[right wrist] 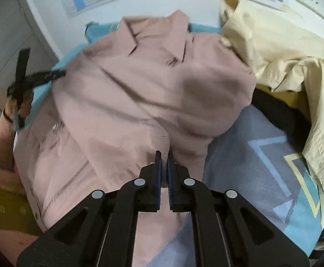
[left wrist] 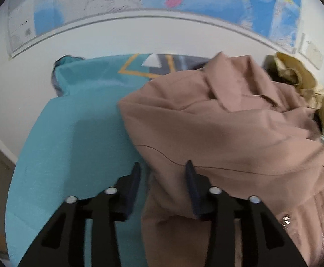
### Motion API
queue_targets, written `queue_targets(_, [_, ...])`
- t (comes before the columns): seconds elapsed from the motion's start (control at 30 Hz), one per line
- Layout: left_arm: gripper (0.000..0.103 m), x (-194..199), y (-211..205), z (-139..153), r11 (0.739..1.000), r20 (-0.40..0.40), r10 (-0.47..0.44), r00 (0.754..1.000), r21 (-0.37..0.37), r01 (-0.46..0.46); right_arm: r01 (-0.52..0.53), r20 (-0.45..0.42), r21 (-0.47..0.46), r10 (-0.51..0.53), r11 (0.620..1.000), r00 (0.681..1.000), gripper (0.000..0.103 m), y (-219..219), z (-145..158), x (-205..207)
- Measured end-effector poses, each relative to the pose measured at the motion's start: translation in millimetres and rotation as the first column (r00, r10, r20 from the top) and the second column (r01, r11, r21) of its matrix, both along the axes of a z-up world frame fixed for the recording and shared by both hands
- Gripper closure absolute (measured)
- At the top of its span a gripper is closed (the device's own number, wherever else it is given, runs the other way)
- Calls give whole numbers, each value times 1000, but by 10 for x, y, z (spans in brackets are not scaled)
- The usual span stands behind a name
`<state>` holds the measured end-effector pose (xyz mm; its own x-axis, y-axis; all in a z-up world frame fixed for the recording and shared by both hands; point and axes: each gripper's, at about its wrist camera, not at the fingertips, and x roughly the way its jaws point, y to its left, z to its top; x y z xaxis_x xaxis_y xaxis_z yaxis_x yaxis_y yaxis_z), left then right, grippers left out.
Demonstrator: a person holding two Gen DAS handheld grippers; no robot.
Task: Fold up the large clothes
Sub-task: 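Grasp the jacket side with the right tool and fold it over the middle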
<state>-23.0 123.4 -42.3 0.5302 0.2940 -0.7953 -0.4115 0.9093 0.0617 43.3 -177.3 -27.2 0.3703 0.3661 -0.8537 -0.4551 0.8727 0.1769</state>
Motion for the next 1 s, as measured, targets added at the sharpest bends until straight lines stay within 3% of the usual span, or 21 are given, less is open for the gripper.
queue_targets(0.03, [29, 3, -33, 18, 1000, -5, -16, 1000, -14, 16, 6, 19, 15, -6, 1000, 1000, 98, -20, 56, 5])
queue_targets(0.1, [29, 20, -132, 27, 999, -11, -46, 999, 24, 46, 11, 73, 19, -13, 1000, 997, 98, -32, 230, 19])
queue_targets(0.13, [31, 40, -180, 13, 996, -24, -62, 998, 55, 63, 15, 106, 10, -16, 1000, 994, 98, -32, 331, 34])
queue_targets(0.17, [39, 77, -236, -16, 992, -38, -66, 997, 102, 70, 22, 131, 3, -23, 1000, 991, 98, -23, 399, 82])
queue_targets(0.27, [53, 158, -164, -98, 994, -31, 10, 999, 113, -7, 64, 202, 37, -70, 997, 977, 98, -87, 614, 245])
queue_targets(0.37, [53, 188, -74, -175, 981, -14, 118, 993, 158, -114, 108, 153, -13, -105, 994, 983, 92, -41, 365, 425])
queue_targets(0.43, [53, 196, -24, -190, 984, -15, 125, 992, 129, -122, 119, 84, -53, -115, 991, 990, 92, 0, 109, 542])
queue_targets(0.5, [53, 171, -50, -126, 981, 2, 128, 992, 148, -127, 128, 46, -74, -125, 989, 991, 89, 15, -84, 603])
queue_targets(0.57, [41, 123, -148, 13, 982, 45, 94, 995, 163, -100, 130, 38, -46, -128, 990, 991, 88, -14, -124, 610])
queue_targets(0.63, [38, 97, -243, 127, 987, 84, 29, 996, 154, -41, 144, 42, -6, -144, 989, 989, 80, -70, -68, 615])
queue_targets(0.67, [37, 105, -301, 166, 989, 92, -15, 996, 150, 1, 150, 45, 16, -151, 988, 987, 69, -97, -33, 599])
queue_targets(0.73, [33, 154, -420, 173, 987, 88, -93, 992, 143, 79, 145, 71, 72, -151, 987, 986, 64, -143, 106, 578])
queue_targets(0.8, [33, 266, -571, 80, 979, 47, -159, 986, 136, 152, 129, 97, 93, -138, 987, 986, 47, -96, 192, 554])
queue_targets(0.9, [33, 440, -664, -148, 968, -37, -202, 979, 141, 205, 49, 122, 44, -54, 998, 991, 37, 185, 182, 541])
queue_targets(1.0, [33, 530, -663, -321, 973, -80, -192, 978, 117, 201, -6, 127, -48, 12, 999, 992, 36, 498, 50, 616])
